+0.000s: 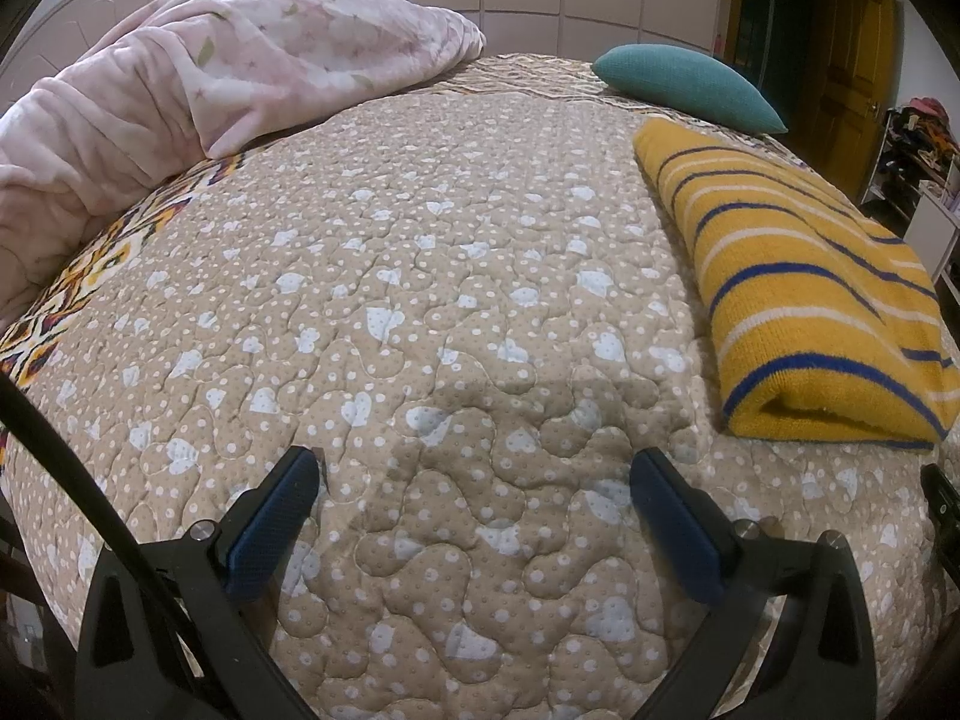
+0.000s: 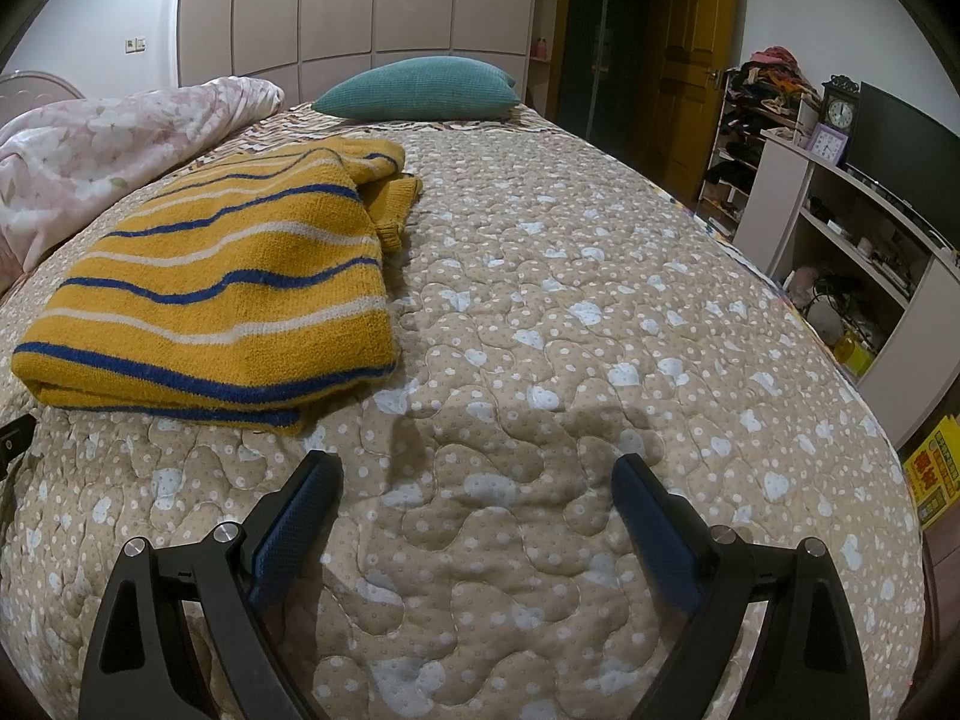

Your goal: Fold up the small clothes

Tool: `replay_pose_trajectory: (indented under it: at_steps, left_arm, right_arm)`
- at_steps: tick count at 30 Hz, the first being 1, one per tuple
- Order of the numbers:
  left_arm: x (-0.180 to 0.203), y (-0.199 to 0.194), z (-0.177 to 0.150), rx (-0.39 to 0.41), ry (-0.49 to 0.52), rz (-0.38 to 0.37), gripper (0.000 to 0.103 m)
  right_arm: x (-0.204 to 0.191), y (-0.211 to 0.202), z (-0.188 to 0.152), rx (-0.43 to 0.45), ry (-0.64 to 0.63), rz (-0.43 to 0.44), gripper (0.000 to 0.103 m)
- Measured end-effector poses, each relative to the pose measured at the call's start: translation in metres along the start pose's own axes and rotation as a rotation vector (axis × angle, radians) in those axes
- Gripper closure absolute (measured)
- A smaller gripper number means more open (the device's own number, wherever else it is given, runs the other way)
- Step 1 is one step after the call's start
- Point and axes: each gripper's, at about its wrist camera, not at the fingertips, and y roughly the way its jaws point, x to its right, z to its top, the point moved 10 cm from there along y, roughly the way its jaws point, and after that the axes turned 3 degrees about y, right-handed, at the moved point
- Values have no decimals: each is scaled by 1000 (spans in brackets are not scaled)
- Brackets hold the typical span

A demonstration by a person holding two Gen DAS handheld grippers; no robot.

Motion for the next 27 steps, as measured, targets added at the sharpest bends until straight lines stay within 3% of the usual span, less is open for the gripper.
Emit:
replay_pose_trajectory:
  at_steps: [27]
  left_arm:
    - [1,0,-2,1,-2,1,0]
  right_arm:
    - [0,-1,-1,2,0,-3,8]
